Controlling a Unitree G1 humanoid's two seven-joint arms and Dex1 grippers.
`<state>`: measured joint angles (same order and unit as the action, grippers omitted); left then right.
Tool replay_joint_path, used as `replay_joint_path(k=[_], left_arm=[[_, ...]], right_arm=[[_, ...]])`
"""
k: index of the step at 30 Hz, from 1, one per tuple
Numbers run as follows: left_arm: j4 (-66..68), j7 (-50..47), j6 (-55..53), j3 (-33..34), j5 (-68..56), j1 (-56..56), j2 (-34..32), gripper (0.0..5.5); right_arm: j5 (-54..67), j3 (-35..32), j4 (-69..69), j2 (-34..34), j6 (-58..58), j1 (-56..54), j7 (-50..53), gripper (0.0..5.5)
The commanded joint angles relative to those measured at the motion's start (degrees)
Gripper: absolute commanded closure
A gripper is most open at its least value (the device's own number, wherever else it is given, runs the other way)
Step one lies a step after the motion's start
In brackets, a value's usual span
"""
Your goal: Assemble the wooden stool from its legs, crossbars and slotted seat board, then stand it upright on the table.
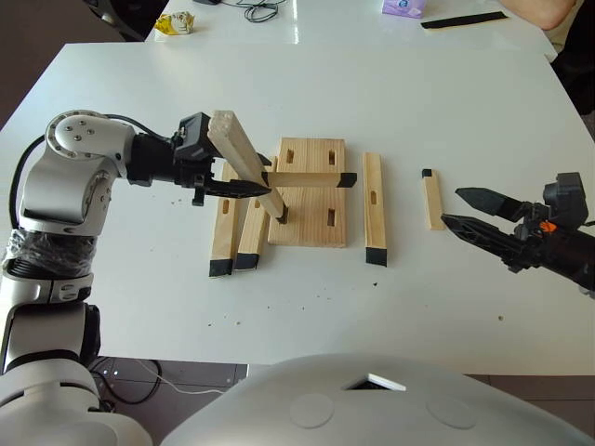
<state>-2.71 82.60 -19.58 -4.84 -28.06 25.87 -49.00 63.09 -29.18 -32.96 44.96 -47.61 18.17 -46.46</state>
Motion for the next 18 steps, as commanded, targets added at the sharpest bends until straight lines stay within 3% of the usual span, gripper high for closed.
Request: replay_joint_path(k=[1,18], left_arm=[[-0.6,0.1,0.5,0.1,0.5,-1.0,0.1,3.44],[0.3,-0.2,2.5,-0.2,1.1,-2.1,0.3,3.44]], right_arm=[[1.1,0.4,-0.4,0.3,-0.2,-0.7,0.3,1.53],[1.8,0.5,-0.3,0.7,-0.4,-0.9,0.5,1.53]])
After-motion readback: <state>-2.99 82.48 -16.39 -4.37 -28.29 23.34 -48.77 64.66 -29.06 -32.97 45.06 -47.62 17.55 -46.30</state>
